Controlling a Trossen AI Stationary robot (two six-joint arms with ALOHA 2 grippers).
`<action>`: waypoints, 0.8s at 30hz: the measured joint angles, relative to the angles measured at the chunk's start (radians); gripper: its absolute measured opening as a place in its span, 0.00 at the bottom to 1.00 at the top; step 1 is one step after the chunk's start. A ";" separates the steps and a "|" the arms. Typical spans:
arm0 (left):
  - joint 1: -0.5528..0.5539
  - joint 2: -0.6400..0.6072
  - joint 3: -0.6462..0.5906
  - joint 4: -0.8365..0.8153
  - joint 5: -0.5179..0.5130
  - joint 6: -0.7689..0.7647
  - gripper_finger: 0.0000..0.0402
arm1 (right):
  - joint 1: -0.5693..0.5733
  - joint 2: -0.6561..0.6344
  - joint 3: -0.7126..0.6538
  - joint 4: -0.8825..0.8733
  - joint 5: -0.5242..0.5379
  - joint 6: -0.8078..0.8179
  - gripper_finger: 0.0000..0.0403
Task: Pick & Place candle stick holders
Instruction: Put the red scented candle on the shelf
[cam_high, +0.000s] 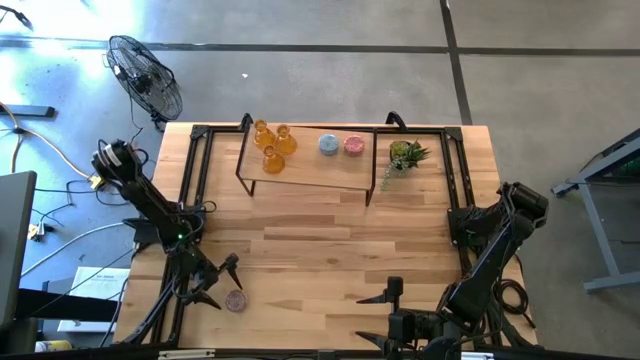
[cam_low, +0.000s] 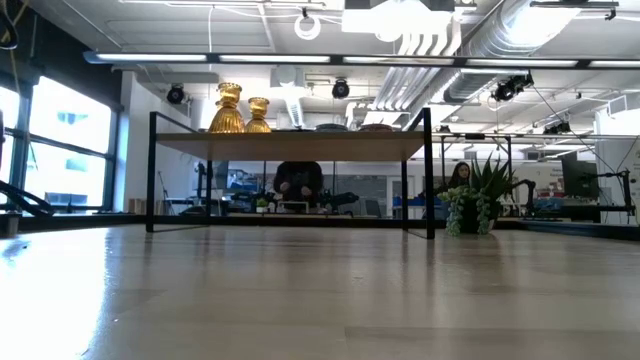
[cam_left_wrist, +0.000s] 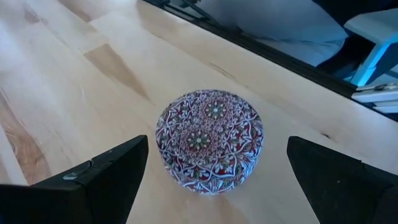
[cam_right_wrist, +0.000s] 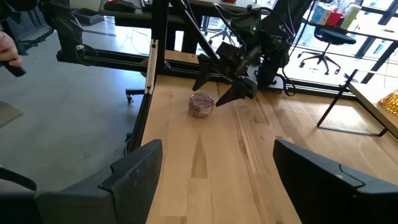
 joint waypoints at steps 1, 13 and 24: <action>0.000 0.006 0.000 0.007 0.000 0.000 0.94 | 0.000 0.000 0.000 0.000 0.000 0.000 0.75; 0.001 0.070 0.000 0.071 -0.029 0.000 0.94 | 0.000 0.000 0.000 0.000 0.000 0.000 0.75; 0.124 0.128 0.000 0.164 0.142 0.018 0.94 | 0.000 0.000 0.000 0.000 0.000 0.000 0.75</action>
